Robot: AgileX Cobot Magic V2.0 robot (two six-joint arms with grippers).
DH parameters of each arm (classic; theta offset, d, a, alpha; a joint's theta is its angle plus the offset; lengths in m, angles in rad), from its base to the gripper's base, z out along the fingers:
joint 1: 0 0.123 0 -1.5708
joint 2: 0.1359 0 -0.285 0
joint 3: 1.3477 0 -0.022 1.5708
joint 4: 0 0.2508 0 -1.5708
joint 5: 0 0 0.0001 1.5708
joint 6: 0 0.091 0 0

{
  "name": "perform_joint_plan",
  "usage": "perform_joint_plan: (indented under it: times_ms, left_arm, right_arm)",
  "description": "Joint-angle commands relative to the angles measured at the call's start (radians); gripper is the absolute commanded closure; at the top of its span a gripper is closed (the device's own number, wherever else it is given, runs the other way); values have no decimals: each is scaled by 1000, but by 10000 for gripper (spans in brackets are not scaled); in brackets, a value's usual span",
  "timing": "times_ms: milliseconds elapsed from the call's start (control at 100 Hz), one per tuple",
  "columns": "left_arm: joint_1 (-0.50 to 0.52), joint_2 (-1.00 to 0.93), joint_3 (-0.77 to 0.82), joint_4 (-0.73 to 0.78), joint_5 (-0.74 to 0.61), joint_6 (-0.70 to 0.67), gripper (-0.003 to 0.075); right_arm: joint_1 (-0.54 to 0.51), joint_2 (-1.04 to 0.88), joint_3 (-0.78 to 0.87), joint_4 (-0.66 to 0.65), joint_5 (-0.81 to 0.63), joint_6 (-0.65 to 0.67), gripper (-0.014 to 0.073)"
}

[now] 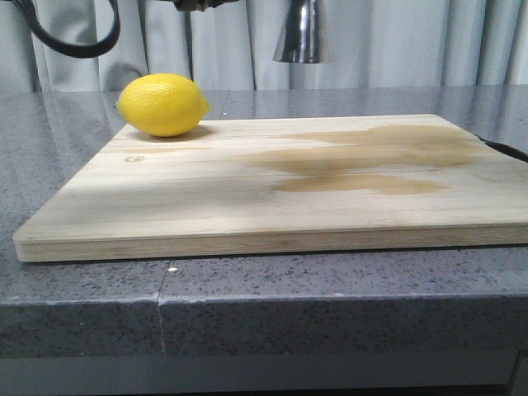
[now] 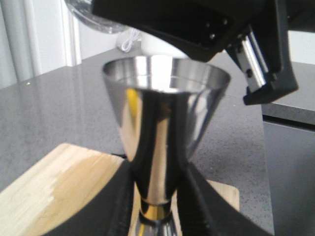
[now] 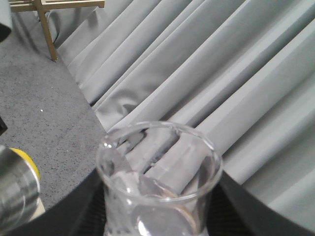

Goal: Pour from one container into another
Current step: 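Lift the beaker with the right gripper toward the raised jigger, then tilt the beaker with the right gripper, pouring liquid into the jigger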

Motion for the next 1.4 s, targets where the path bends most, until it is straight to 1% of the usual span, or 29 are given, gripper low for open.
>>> perform_joint_plan:
  times_ms: [0, 1390]
  left_arm:
    - [-4, -43, -29, -51, -59, -5, 587]
    - [-4, -43, -29, -51, -59, -5, 587]
  right_arm:
    - [2, -37, -36, 23, -42, -4, 339]
    - [2, -43, -36, 34, -22, -4, 339]
